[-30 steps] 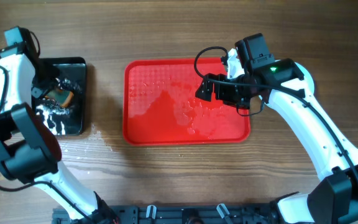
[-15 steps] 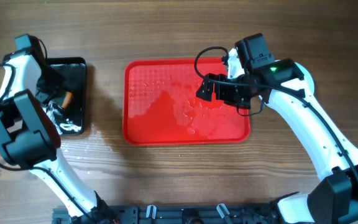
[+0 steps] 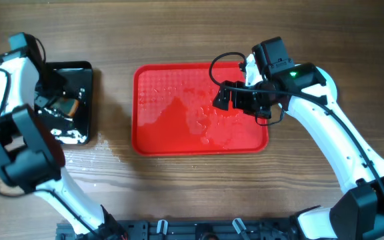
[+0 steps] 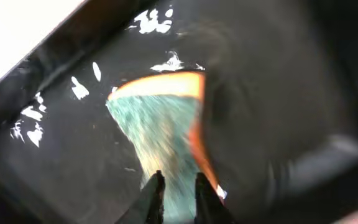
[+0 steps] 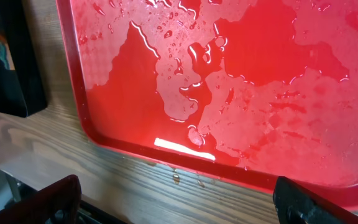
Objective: Clean dirty plates on tray and stack at the side
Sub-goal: 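Lower the sponge into the black tray and open the left gripper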
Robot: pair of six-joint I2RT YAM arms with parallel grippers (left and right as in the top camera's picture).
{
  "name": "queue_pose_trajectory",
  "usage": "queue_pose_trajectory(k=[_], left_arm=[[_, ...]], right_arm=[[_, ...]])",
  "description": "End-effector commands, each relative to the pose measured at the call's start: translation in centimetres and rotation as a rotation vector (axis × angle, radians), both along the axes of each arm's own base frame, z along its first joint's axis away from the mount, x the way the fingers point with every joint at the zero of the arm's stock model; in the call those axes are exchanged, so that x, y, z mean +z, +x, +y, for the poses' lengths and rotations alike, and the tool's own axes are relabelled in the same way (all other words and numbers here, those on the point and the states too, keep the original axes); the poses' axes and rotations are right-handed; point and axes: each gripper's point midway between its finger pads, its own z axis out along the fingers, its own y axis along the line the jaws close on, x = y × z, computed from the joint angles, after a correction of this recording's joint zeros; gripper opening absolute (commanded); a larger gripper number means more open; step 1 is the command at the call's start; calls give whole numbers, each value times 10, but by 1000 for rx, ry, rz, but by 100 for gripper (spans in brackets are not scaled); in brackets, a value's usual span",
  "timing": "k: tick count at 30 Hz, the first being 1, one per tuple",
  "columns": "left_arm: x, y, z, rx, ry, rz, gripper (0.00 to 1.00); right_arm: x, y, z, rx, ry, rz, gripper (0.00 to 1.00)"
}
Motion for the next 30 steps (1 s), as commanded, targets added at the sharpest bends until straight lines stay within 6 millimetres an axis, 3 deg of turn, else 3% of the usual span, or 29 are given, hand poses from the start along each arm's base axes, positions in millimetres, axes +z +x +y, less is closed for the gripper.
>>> queue_pose_trajectory(k=[1,8,15,19,22,25,30], left_arm=[[41,7,-11,-17,-44,-101,17],[-4,-19,-22,-14,-95,23,14],[-55,-37,-29,-13,-100,37,21],[-71,-42,-30,-12,-93,29,24],[-61,-39,-24,-8,-67,21,22],[-36,-26,-18,-8,-47,-23,20],[35,3,-6,-13,14,-175,21]], right_arm=[[-3,0,-2,14,-22,-8,100],[-3,-1,-2,13,-24,-5,100],[-3,0,-2,14,-23,-10,100],[-3,0,-2,13,-23,-9,100],[-3,0,-2,14,-22,-9,100],[-3,0,-2,13,-22,-9,100],[-3,0,-2,13,-22,-9,100]])
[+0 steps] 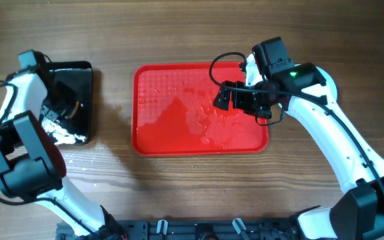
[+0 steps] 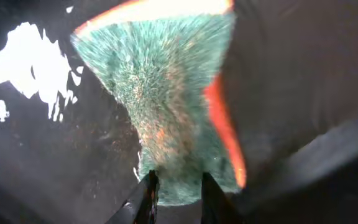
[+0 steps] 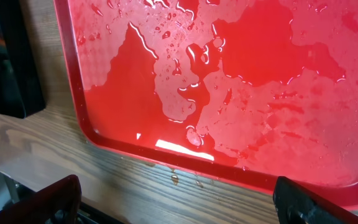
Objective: Clean dirty plates on tray and stack at the side
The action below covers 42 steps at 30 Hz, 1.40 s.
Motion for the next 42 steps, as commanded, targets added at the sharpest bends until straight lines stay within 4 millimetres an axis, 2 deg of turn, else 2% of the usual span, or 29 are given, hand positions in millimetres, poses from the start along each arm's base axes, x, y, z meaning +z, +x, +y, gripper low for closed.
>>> queue_pose_trajectory(k=[1,2,4,8,11,21,24,26,29,32,37,40,41,42], left_arm=[[75,31,17,3,87,-189,22],[84,35,19,4,105,-220,24],[89,36,25,14,142,-231,25],[82,29,44,46,239,-179,26],[68,29,50,54,254,-146,26],[-5,19,51,48,194,15,26],[-13,16,50,47,188,41,27],[-12,15,50,47,188,42,29],[1,18,50,49,189,14,28],[35,30,39,40,140,-86,29],[115,44,9,-2,40,-325,35],[164,43,-10,-44,-7,-460,43],[187,39,-19,-56,-27,-520,47],[200,36,-24,-56,-38,-551,52]], right_arm=[[-3,0,-1,14,-17,-8,100],[-3,0,-1,14,-17,-8,100],[-3,0,-1,14,-17,-8,100],[-3,0,-1,15,-18,-7,100],[-3,0,-1,15,-18,-8,100],[-3,0,-1,14,-18,-8,100],[-3,0,-1,14,-18,-7,100],[-3,-1,-1,11,-18,-3,100],[-3,-2,-2,11,-19,2,100],[-4,-3,-2,12,-21,9,100],[1,-7,4,26,22,18,100],[11,-11,7,37,54,4,100],[16,-13,7,38,58,-4,100],[23,-16,6,38,62,-15,100]])
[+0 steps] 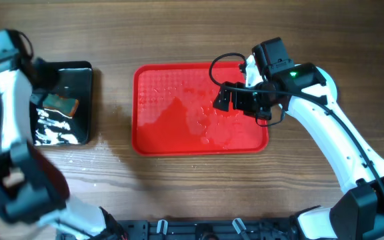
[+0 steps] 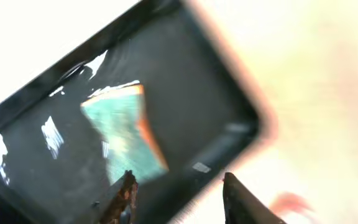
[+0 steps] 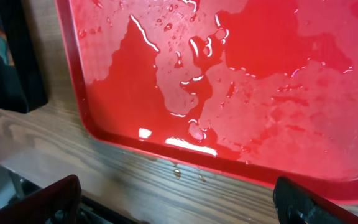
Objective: Clean dirty plates on tray and stack at the side
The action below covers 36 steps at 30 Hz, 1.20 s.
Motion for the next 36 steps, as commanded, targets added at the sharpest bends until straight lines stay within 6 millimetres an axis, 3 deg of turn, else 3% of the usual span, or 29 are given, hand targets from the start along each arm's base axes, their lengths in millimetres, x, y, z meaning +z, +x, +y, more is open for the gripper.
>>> queue_pose_trajectory(k=[1,3,4,5,7,10,13,18,25,36], left_arm=[[99,-5,-40,-88,-96,-271,55],[128,-17,-57,-134,-123,-344,77],[140,-24,-64,-152,-133,-370,92],[148,-29,-69,-161,-136,-385,100],[162,-48,-77,-166,-132,-400,100],[167,-72,-87,-162,-145,-375,100],[157,-97,-97,-149,-184,-295,100],[138,-123,-108,-129,-247,-168,100],[137,-126,-109,-126,-253,-154,100],[137,-126,-109,-126,-254,-154,100]], right_arm=[[27,-13,3,31,51,-51,100],[44,-21,0,31,62,-90,100],[53,-26,-3,30,65,-112,100],[62,-31,-6,29,63,-136,100],[76,-43,-17,15,36,-178,100],[88,-64,-42,-30,-49,-219,100],[97,-89,-65,-61,-121,-247,100],[108,-124,-86,-82,-161,-275,100],[124,-158,-98,-93,-129,-358,100],[129,-158,-98,-104,-115,-384,100]])
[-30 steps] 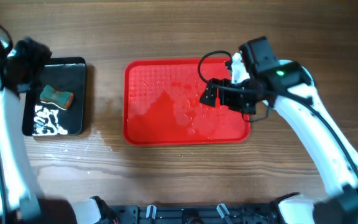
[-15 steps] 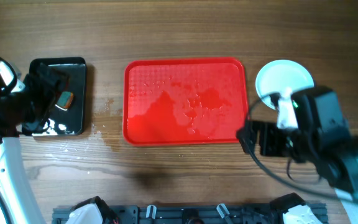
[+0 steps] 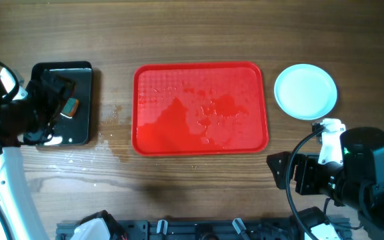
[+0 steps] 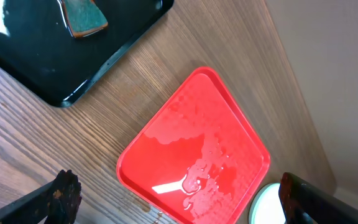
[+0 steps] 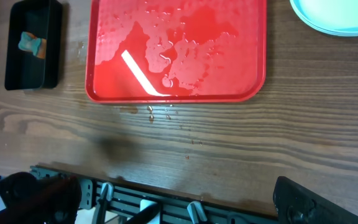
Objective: Clean dirty plates on tray and stack at the side
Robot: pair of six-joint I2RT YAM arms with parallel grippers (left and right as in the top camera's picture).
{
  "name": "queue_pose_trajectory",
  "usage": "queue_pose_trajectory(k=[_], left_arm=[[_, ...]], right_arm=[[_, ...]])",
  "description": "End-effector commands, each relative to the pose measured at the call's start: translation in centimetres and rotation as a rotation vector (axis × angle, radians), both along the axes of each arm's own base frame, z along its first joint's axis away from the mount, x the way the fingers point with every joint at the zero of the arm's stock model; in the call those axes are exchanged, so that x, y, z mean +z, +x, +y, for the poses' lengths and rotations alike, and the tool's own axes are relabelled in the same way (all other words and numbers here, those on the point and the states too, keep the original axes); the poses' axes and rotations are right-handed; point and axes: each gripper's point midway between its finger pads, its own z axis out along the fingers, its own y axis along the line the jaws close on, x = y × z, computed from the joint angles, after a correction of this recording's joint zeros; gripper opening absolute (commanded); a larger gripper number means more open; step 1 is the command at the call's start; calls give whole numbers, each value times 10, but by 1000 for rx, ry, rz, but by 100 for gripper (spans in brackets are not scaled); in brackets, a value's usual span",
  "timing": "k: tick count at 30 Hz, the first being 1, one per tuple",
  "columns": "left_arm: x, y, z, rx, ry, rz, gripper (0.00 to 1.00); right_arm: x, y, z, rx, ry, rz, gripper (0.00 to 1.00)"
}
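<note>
The red tray (image 3: 200, 107) lies mid-table, wet, with no plate on it. A pale round plate (image 3: 305, 91) rests on the wood right of the tray; I cannot tell whether others lie under it. My left gripper (image 4: 176, 198) hangs high and open, holding nothing, and looks down on the tray (image 4: 194, 146) and the plate's edge (image 4: 267, 208). My right gripper (image 5: 169, 199) is open and holds nothing above the table's front edge, at the front right in the overhead view (image 3: 292, 175). From there the tray (image 5: 176, 53) and plate (image 5: 337, 15) lie far ahead.
A black basin (image 3: 79, 130) with water stands left of the tray, with a green-and-orange sponge (image 3: 71, 107) lying in it. Water drops dot the wood (image 5: 160, 112) in front of the tray. A black rail (image 5: 166, 208) runs along the table's front edge.
My left gripper has risen from just above the basin to high at the table's left. My right gripper has left the tray for the front right, and the plate beside the tray now shows.
My left gripper was shut on the sponge inside the black basin, and was still shut on it a second later. Then it was open with the sponge lying in the basin. My right gripper hung open over the tray throughout. Now both arms are back from the tray.
</note>
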Motion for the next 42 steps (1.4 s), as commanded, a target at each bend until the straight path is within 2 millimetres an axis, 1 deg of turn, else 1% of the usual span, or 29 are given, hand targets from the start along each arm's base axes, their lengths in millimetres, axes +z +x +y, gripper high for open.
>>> queue_pose_trajectory(k=[1,10,12,15,19,22,25,28,31,34,38,42], left_arm=[[3,0,-3,-5,-11,-11,100],[3,0,-3,-5,-11,-11,100],[3,0,-3,-5,-11,-11,100],[3,0,-3,-5,-11,-11,100],[3,0,-3,-5,-11,-11,100],[3,0,-3,-5,-11,-11,100],[3,0,-3,-5,-11,-11,100],[3,0,-3,-5,-11,-11,100],[3,0,-3,-5,-11,-11,100],[3,0,-3,-5,-11,-11,100],[3,0,-3,-5,-11,-11,100],[3,0,-3,-5,-11,-11,100]], right_arm=[[-1,2,-2,-12,-15,-6,100],[-2,1,-3,-9,-19,-2,100],[-2,3,-7,-13,-45,-13,100],[0,11,-15,-47,-83,-49,100],[13,23,-20,-57,-92,-177,100],[25,33,-28,-103,-63,-345,100],[28,40,-38,-165,-41,-501,100],[20,42,-47,-194,-55,-631,100],[2,46,-50,-181,-78,-759,100],[-11,55,-52,-207,-65,-867,100],[-20,68,-56,-237,-51,-1019,100],[-32,82,-61,-261,-57,-1088,100]])
